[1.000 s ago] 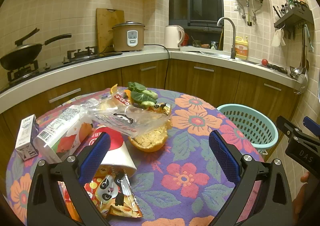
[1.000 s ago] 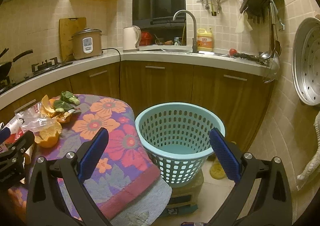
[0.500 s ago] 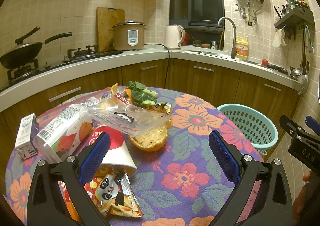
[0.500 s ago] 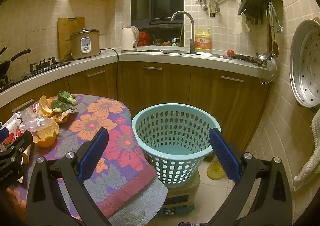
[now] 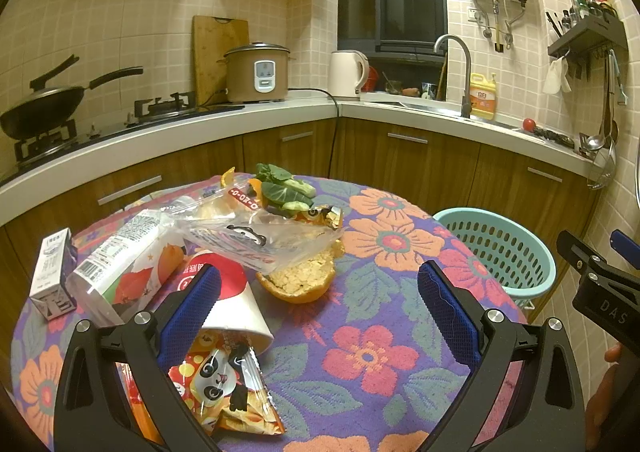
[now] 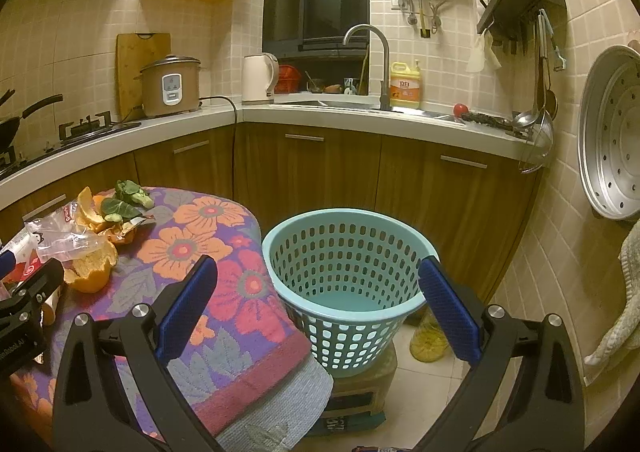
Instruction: Collect trash
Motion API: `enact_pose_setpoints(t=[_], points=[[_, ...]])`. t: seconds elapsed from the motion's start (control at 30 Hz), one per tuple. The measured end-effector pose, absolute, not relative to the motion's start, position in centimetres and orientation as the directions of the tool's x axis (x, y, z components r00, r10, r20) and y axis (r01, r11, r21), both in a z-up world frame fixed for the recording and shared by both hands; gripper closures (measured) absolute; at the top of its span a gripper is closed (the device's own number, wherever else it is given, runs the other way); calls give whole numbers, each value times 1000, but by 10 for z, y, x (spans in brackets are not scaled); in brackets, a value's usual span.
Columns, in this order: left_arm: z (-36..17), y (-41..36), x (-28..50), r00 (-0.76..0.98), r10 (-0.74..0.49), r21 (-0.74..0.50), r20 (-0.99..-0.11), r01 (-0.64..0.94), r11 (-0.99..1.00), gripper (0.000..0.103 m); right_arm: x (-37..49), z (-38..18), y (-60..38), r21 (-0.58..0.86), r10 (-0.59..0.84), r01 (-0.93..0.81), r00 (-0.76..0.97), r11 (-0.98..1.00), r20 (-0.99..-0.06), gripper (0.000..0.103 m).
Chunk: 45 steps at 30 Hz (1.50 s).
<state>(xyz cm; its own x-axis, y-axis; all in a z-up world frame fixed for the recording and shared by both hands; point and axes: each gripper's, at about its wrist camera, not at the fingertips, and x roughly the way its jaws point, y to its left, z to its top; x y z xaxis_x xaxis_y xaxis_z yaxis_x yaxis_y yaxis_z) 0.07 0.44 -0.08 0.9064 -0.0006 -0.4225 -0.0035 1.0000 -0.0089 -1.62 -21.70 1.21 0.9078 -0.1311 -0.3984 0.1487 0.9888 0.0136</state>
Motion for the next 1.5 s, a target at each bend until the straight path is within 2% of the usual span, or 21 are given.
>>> enact_pose_setpoints(t=[1.27, 1.37, 1.5], points=[[2, 5, -4, 913, 9, -11, -408, -15, 1000, 8, -19, 18, -217, 19, -132, 151, 912, 988, -388, 7], [3, 10, -9, 910, -22, -48, -414, 2, 999, 8, -16, 22, -215, 41, -66, 90, 916, 995, -396, 7], [9, 27, -31, 915, -53, -121, -400, 5, 993, 9, -14, 28, -198, -17, -38, 34, 918, 999, -396, 7]])
